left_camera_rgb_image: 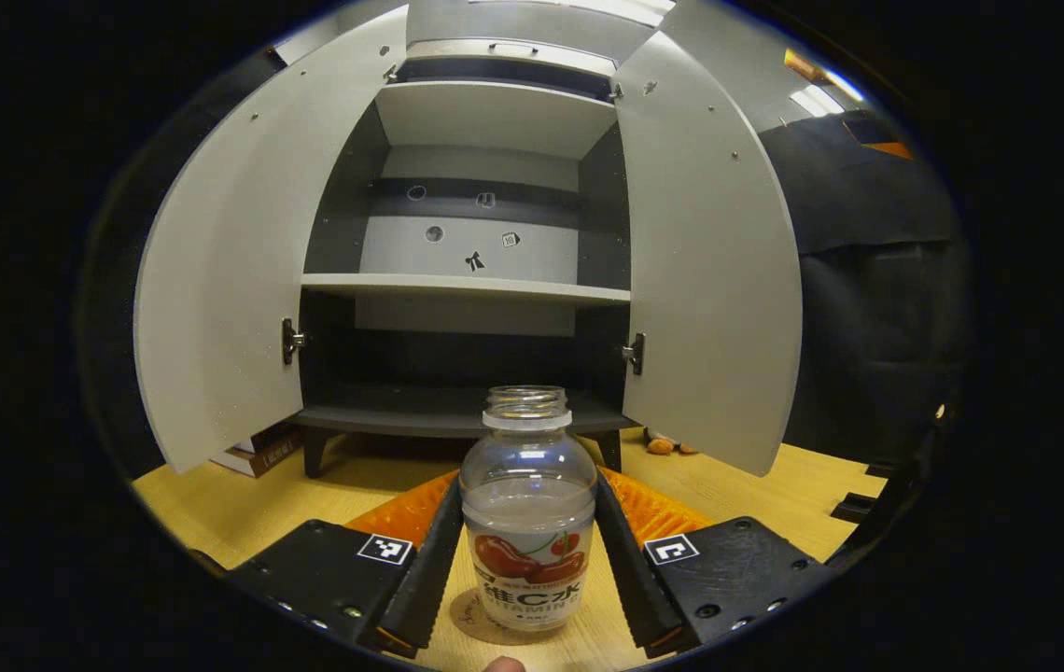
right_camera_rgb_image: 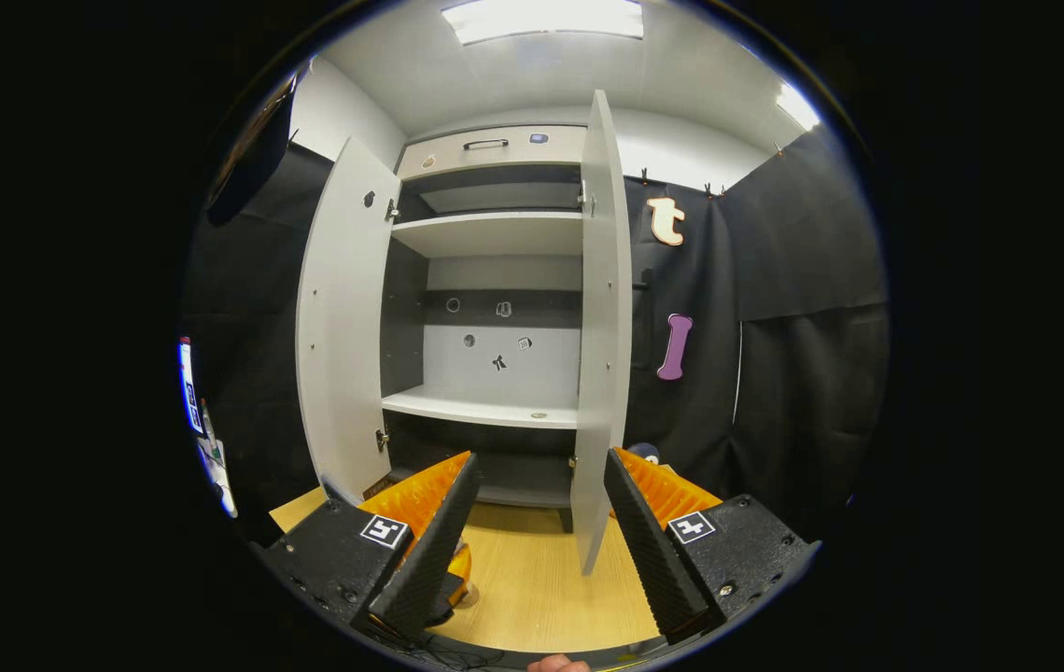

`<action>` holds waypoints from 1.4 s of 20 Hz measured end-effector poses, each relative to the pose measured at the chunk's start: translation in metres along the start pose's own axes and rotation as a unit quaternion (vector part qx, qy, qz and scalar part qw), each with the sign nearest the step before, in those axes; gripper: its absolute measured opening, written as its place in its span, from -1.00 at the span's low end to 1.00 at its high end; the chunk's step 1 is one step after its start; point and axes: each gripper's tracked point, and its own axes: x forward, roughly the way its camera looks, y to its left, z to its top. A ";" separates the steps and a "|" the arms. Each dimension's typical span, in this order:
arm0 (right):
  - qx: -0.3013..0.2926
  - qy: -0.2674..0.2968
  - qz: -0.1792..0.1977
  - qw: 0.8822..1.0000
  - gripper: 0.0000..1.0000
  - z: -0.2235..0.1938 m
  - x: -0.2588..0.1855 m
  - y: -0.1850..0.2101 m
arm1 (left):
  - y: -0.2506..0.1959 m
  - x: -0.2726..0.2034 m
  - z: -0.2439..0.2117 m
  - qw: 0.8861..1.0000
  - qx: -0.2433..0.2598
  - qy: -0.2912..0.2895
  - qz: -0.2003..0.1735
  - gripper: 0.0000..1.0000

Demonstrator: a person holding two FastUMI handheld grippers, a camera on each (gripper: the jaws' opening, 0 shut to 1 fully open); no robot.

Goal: Grasp the bottle in the cabinet with the left hand and place it on the coaster, then close the right door with the right hand and the left door with the left hand.

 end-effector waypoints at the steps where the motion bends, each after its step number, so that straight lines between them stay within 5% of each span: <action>1: -0.001 0.002 -0.003 1.000 0.68 0.000 -0.001 -0.001 | 0.001 -0.001 -0.003 1.000 0.004 -0.003 0.005 0.50; 14: 0.008 0.035 -0.013 0.999 0.68 -0.017 0.001 -0.008 | 0.001 -0.005 -0.018 0.997 0.057 -0.039 0.027 0.50; 19: 0.014 0.040 -0.010 0.999 0.68 -0.020 -0.001 -0.011 | 0.005 -0.005 -0.016 0.998 0.042 -0.033 0.030 0.60; 22: 0.009 0.037 -0.011 0.999 0.68 -0.019 -0.002 -0.016 | 0.009 -0.007 -0.010 0.998 0.040 -0.035 0.034 0.91; 28: 0.020 0.032 -0.005 0.999 0.68 -0.020 -0.001 -0.024 | 0.008 -0.017 0.028 0.997 0.043 -0.060 0.030 0.92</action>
